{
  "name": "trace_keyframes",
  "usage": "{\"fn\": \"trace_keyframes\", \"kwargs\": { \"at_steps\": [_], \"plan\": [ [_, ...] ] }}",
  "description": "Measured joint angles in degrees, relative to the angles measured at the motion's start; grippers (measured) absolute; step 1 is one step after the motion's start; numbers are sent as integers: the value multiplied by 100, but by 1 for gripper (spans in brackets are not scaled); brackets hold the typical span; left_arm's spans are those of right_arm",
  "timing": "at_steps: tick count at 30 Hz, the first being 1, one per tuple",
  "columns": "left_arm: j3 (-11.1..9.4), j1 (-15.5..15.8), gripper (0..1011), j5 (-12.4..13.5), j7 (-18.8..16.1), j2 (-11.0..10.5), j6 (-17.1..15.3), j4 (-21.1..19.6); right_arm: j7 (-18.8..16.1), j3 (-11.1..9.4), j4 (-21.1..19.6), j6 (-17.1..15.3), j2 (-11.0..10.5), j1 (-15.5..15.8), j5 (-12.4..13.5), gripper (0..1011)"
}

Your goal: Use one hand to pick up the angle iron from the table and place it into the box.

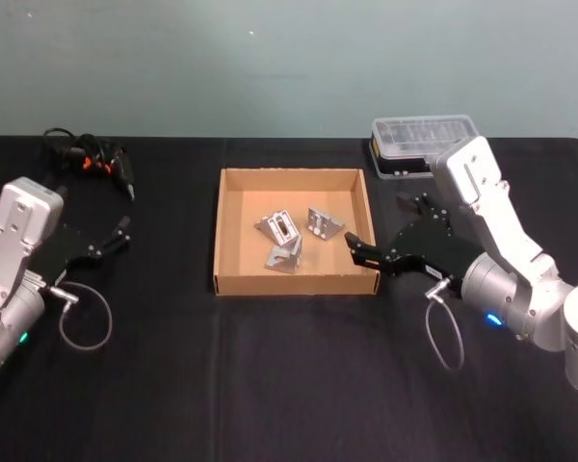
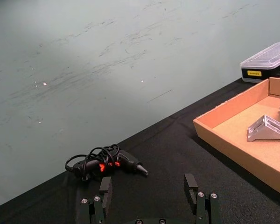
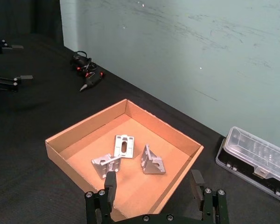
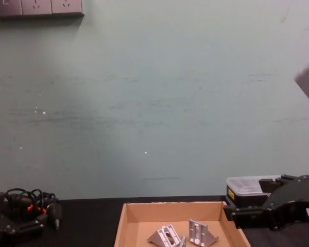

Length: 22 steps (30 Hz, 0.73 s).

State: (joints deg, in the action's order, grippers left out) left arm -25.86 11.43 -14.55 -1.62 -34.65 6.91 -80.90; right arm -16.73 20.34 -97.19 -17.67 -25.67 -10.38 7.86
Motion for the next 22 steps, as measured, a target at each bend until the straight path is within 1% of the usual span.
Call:
{"fn": "trace_keyframes", "kwargs": {
  "at_steps": [22],
  "plan": [
    [0,0,1011,0,0,0,0,0,-10,10,-18,-54,-10,-21,20,1000]
  ]
}}
